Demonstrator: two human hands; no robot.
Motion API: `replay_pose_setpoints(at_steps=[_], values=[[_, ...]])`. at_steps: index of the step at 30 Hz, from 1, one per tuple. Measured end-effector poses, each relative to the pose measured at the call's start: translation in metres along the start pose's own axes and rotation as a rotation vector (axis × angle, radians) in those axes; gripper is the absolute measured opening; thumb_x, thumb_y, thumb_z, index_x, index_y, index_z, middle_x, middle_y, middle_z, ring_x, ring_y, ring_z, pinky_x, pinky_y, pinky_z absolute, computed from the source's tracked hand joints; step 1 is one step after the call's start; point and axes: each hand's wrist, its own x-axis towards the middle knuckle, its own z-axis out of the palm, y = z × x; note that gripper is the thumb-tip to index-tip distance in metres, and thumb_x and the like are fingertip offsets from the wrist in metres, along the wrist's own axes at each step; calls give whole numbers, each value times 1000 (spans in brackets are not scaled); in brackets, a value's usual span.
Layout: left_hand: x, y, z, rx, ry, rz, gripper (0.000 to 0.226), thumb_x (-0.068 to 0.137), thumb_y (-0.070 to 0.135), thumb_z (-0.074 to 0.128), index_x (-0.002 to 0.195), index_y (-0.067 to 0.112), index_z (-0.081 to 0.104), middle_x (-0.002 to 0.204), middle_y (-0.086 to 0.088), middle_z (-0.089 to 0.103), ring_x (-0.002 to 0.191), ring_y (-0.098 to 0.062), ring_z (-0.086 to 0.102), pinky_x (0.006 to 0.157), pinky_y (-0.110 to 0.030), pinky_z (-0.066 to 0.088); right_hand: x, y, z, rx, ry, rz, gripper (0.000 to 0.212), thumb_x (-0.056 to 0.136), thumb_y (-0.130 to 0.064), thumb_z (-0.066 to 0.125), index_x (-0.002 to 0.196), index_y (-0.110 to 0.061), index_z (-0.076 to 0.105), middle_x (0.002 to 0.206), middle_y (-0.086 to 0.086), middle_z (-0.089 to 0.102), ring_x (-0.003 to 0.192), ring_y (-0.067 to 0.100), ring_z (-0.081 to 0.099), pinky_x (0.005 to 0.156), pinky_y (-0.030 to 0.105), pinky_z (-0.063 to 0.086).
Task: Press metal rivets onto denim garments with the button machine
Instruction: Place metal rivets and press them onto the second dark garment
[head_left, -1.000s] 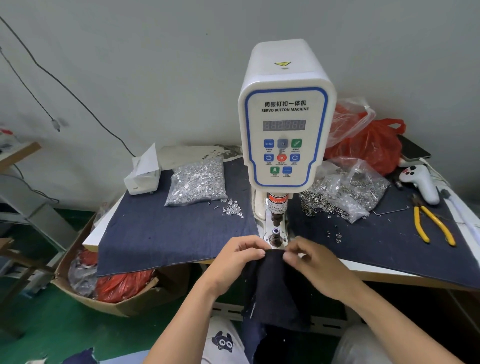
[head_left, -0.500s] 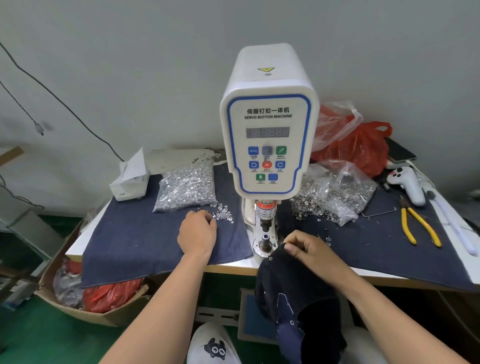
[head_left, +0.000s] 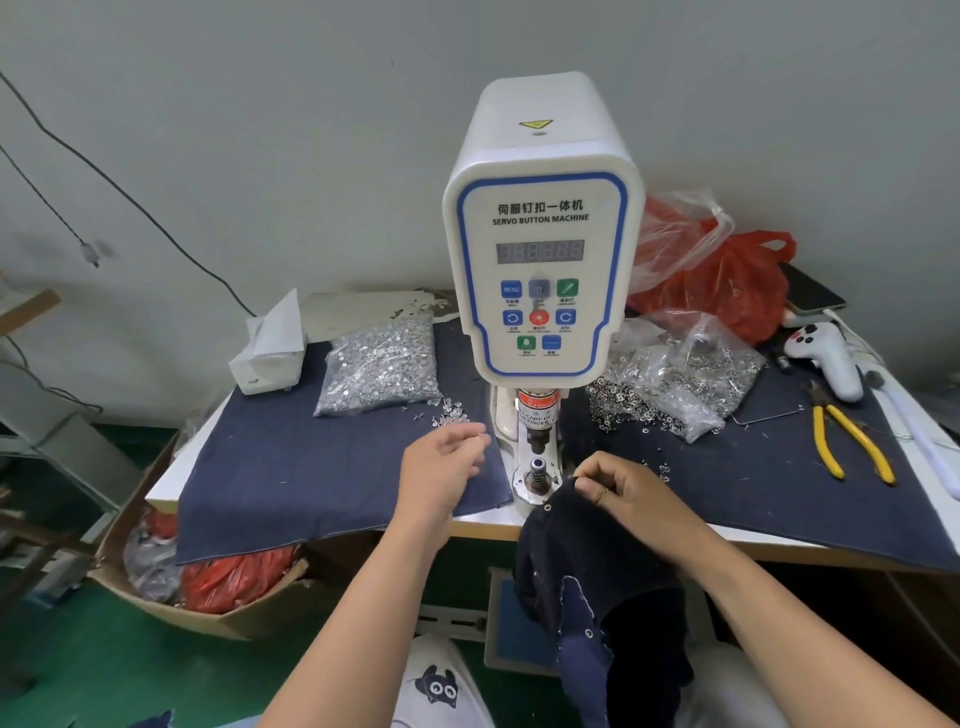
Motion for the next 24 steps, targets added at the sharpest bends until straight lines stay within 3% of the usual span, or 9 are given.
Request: replay_pose_setpoints(at_steps=[3,8,24], values=[[-16,-2,10,-42,-111,26,13,91,12,79,89,24,83,91,2,82,79,-4,71,69,-16,55,0,0,0,-4,1,4,17,100,-19,66,87,-29,65,80,-21,67,78,-3,57,81,24,45],[-32,-2,20,39,-206,83,13,93,22,81,88,34,84,95,9,82,88,0,74,69,-12,53,0,0,0,-17,1,-2,15,100,-21,66,88,-30,65,81,-22,67,78,-5,57,78,20,45],[-38,3,23,262,-209,200,11,94,24,80,105,23,81,95,9,81,92,-5,76,80,-24,58,-2,-1,1,1,22,-1,19,99,-22,67,84,-35,66,83,-19,69,78,-7,58,75,15,44]])
